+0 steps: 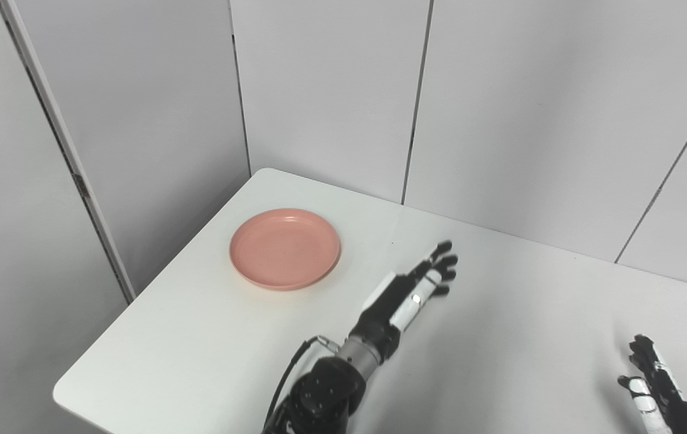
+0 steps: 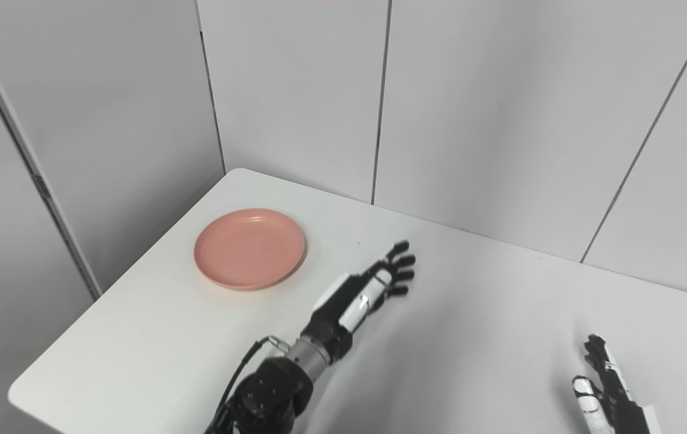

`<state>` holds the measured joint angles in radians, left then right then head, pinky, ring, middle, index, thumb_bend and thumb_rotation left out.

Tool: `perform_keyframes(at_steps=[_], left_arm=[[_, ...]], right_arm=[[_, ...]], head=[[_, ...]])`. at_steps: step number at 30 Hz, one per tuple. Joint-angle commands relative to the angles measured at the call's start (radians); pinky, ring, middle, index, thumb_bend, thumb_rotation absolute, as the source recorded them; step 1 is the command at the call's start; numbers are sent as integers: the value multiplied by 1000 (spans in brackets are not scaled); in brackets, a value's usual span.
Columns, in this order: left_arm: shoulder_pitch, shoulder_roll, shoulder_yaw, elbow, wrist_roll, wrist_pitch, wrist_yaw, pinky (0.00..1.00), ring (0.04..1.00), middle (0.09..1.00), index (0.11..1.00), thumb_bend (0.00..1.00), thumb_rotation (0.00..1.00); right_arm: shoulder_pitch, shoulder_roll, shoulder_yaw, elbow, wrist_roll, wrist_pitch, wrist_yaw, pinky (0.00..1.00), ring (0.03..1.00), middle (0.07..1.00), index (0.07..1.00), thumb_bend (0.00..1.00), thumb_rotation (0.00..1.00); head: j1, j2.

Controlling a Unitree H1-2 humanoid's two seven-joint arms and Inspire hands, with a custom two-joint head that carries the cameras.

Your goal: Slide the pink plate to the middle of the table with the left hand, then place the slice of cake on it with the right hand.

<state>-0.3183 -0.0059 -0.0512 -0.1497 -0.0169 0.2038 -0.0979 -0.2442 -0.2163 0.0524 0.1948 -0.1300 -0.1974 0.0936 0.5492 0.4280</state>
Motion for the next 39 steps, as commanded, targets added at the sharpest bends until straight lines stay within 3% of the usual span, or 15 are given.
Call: perform_keyframes(at_steps=[1,8,19,31,39], left_arm=[[-49,1,22,-83,-29,23,9,911,917,944,940,444,989],[-84,16,93,-196,-34,61,46,933,916,936,923,458,1000],[-114,86,264,-240,-83,14,128,909,909,917,901,384,1000],[-115,169,410,-148,-144,-69,182,905,914,924,918,412,1000],[-113,203,466,-107,-148,-75,229,916,931,946,929,398,1000]], right_arm=[[34,-13,-9,17,2,22,1,943,942,945,949,280,1000],[35,-17,-15,11,14,28,11,940,939,942,947,292,1000],[35,-26,-15,-4,11,47,21,949,948,947,947,255,1000],[36,-38,-18,-8,18,38,33,940,948,955,950,242,1000],[40,-42,-19,-20,15,50,34,945,953,959,952,251,1000]], head=[[1,2],[13,5],[25,9],[47,17],[65,17]])
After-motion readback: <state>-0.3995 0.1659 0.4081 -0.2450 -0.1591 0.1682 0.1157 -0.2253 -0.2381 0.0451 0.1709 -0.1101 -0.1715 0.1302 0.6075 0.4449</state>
